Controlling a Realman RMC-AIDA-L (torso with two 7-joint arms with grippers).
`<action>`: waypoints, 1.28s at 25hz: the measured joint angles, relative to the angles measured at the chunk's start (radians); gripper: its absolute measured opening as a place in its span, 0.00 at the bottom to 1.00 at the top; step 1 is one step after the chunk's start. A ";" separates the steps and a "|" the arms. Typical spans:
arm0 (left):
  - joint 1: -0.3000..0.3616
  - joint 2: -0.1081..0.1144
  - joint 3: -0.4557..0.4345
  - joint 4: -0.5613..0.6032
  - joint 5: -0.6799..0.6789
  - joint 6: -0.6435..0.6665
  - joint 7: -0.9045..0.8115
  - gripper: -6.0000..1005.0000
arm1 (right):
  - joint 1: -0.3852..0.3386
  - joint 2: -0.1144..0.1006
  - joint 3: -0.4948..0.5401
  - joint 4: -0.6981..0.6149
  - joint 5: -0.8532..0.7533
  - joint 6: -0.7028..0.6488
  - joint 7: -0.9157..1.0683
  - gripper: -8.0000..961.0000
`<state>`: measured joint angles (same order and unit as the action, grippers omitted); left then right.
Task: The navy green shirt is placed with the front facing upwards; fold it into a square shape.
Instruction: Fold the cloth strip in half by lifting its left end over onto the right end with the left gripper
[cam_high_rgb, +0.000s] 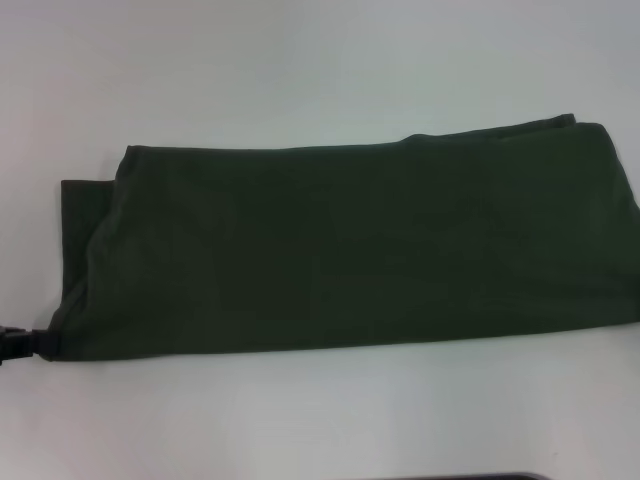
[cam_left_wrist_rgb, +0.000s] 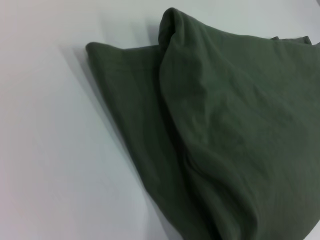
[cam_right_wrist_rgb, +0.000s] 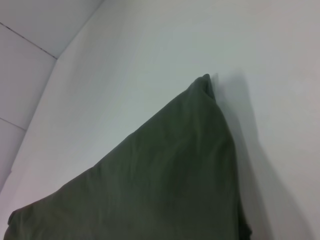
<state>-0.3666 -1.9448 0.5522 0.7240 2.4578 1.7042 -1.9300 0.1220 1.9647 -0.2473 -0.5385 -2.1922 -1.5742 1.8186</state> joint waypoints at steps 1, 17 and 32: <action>0.000 0.000 0.000 0.000 0.000 0.000 0.000 0.06 | 0.001 0.000 0.001 0.000 0.000 0.000 0.000 0.03; -0.011 -0.001 0.000 0.002 0.001 -0.003 -0.007 0.08 | 0.016 -0.005 0.010 0.008 0.000 -0.007 0.025 0.11; -0.032 0.006 -0.193 0.065 -0.009 0.009 0.003 0.54 | 0.042 -0.026 0.185 -0.028 0.010 -0.161 0.010 0.53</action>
<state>-0.3987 -1.9389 0.3592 0.7889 2.4486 1.7137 -1.9271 0.1640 1.9385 -0.0620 -0.5660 -2.1824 -1.7352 1.8282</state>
